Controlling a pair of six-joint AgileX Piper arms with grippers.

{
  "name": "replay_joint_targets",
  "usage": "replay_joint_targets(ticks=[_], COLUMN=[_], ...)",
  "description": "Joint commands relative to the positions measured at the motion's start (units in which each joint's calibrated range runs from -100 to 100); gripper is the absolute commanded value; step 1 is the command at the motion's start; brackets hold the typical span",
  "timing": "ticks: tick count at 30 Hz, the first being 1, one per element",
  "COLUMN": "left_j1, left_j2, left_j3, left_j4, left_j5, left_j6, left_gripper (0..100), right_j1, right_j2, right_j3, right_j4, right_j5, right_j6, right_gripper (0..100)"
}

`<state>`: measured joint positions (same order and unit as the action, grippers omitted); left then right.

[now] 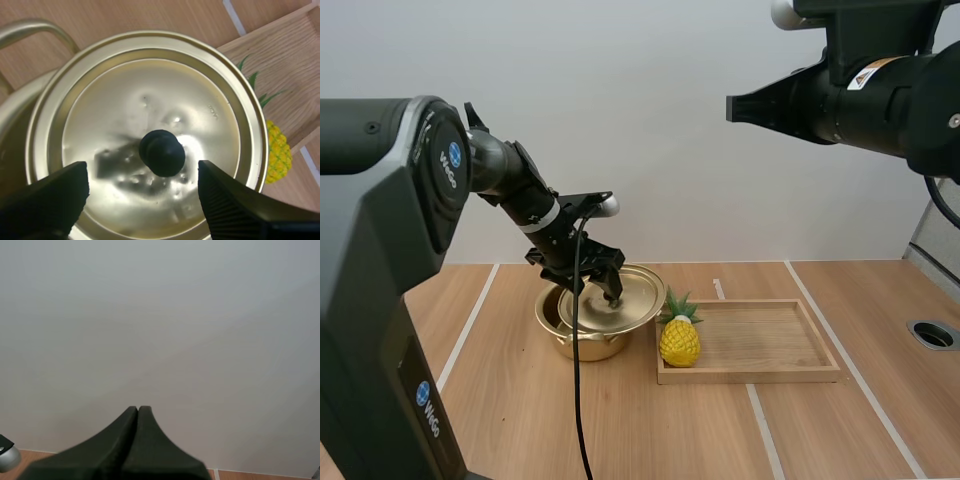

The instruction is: Open the pot, put the pineapple inside, and close it

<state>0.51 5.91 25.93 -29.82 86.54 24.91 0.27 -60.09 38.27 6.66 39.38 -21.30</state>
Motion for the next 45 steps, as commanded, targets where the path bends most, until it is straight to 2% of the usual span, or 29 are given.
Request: replay_joint_targets(ticks=[1,18,20,26,28,37,45], left_j1=[-0.09,-0.18,-0.58,-3.27,-3.63,-3.63,-3.56], left_j2=[-0.8,-0.8,-0.8,-0.8,-0.8,-0.8,-0.8], left_j3=[-0.1,-0.1,-0.1,-0.1,-0.1,-0.1,-0.1], left_j4=[-1.5,-4.1,-4.1,-4.1,-4.1,3.5,3.0], left_j5=[0.9,0.9,0.9,0.3,-0.7,-4.0,-4.4], left_j6=[0.5,4.1,5.0,4.2,3.9,1.4,1.3], left_gripper=[100,100,100,100,100,100,100], right_j1=[-0.1,-0.1,-0.1,-0.1,-0.1,-0.1,-0.1], right_j2=[-0.2,-0.2,-0.2,-0.2,-0.2,-0.2,-0.2], right_j3=[-0.6,-0.6,-0.6,-0.6,-0.6,-0.6,-0.6], right_j4=[-0.1,0.1,0.3,0.3,0.0,-0.5,-0.5], right_j5=[-0.5,-0.4,-0.4,-0.4,-0.3,0.1,0.7], right_j6=[-0.3,-0.3,-0.3,-0.3,-0.3,-0.3,-0.3], right_gripper=[0,0,0,0,0,0,0])
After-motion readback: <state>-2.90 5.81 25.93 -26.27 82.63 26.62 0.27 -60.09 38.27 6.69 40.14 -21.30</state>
